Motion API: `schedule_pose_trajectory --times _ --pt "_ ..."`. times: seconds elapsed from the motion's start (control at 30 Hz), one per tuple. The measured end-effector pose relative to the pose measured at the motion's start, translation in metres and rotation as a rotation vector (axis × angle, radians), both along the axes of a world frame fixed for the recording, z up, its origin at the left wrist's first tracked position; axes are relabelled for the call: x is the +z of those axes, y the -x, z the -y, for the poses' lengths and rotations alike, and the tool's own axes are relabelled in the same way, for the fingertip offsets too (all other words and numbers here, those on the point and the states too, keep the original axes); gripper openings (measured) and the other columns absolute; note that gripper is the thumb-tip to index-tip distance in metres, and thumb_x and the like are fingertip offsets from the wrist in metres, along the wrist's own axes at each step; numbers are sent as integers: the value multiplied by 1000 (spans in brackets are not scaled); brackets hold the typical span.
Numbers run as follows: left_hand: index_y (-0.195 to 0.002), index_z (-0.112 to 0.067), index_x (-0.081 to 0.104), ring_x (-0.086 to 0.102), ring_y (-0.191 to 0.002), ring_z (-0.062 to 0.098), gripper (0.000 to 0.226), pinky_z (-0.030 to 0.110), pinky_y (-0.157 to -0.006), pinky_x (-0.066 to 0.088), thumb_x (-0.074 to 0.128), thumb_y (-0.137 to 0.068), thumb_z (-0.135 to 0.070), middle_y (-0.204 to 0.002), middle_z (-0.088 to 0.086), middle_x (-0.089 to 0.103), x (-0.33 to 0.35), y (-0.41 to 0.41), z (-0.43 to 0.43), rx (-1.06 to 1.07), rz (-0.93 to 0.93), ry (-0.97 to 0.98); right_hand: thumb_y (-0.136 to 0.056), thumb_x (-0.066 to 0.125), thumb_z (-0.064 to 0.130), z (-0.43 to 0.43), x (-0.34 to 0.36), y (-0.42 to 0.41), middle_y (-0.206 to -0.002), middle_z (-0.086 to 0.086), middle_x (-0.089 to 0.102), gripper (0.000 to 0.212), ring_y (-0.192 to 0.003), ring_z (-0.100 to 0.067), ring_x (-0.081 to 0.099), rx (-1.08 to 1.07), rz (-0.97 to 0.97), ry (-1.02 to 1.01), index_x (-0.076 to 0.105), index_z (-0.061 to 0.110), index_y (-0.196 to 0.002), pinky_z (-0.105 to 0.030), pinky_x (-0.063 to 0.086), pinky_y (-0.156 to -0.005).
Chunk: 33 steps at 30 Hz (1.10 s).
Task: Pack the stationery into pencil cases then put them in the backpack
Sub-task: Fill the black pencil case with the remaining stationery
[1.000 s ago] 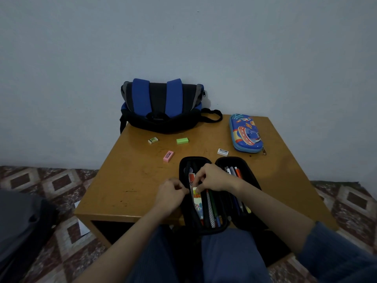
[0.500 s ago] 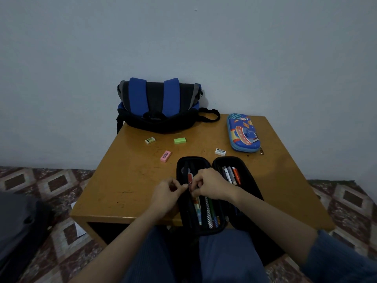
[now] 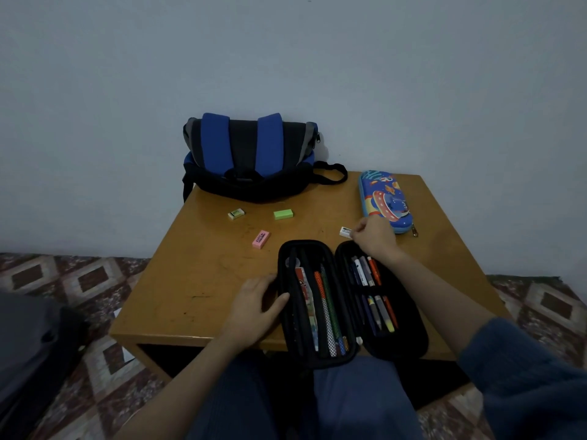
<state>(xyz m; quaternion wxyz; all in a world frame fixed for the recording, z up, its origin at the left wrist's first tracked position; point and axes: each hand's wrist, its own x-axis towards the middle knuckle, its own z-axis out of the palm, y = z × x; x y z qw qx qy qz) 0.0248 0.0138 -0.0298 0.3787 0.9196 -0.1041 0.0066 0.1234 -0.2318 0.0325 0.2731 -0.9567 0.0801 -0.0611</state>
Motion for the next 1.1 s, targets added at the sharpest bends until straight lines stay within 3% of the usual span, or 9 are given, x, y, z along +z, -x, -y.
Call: schedule_pose_trajectory --times 0.13,0.23,0.37,0.57,0.73,0.93,1.1 --pt "-133 -19 47 38 -112 0 81 18 -94 32 32 -72 -71 -127 -5 53 -3 -1 0 -14 52 22 -83 62 9 9 -6 -9 -94 -24 68 23 -86 -34 63 -55 -63 1 67 -9 -95 -42 54 -76" --pt "-133 -19 47 39 -110 1 80 18 -93 32 34 -73 -69 -125 -5 55 -5 0 0 -4 82 44 -85 63 16 6 -8 -12 -107 -22 64 32 -99 -34 61 -81 -98 29 62 -7 -108 -39 51 -82" --pt "-134 -20 46 39 -110 0 78 18 -93 32 33 -75 -68 -126 -5 54 -5 0 0 -13 92 24 -86 64 23 -3 -6 -16 -112 -21 61 32 -103 -35 58 -100 -166 157 59 -4 -103 -33 43 -70" --pt "-134 -20 45 38 -108 -1 79 18 -91 33 28 -75 -70 -125 -6 54 -5 2 1 -1 82 2 -89 57 15 -11 -5 -21 -117 -20 57 26 -107 -35 56 -41 -194 310 58 -2 -109 -35 45 -77" --pt "-133 -19 46 38 -106 -2 63 16 -90 32 39 -83 -57 -124 -5 55 -6 2 2 0 107 -12 -88 60 16 -11 -4 -21 -116 -21 57 27 -106 -35 57 -8 -190 327 58 -3 -107 -36 46 -77" --pt "-134 -17 44 36 -109 -2 58 14 -94 28 39 -87 -50 -127 -3 53 -5 5 3 -18 125 -27 -85 55 3 -16 -8 -16 -112 -22 57 27 -103 -37 57 69 -91 392 49 -4 -111 -38 45 -74" --pt "-138 -17 38 37 -118 2 53 16 -98 28 50 -92 -40 -130 -3 49 -1 5 3 3 69 24 -86 55 4 -15 -5 -17 -105 -21 60 19 -96 -36 57 66 87 181 53 -2 -103 -36 42 -70"
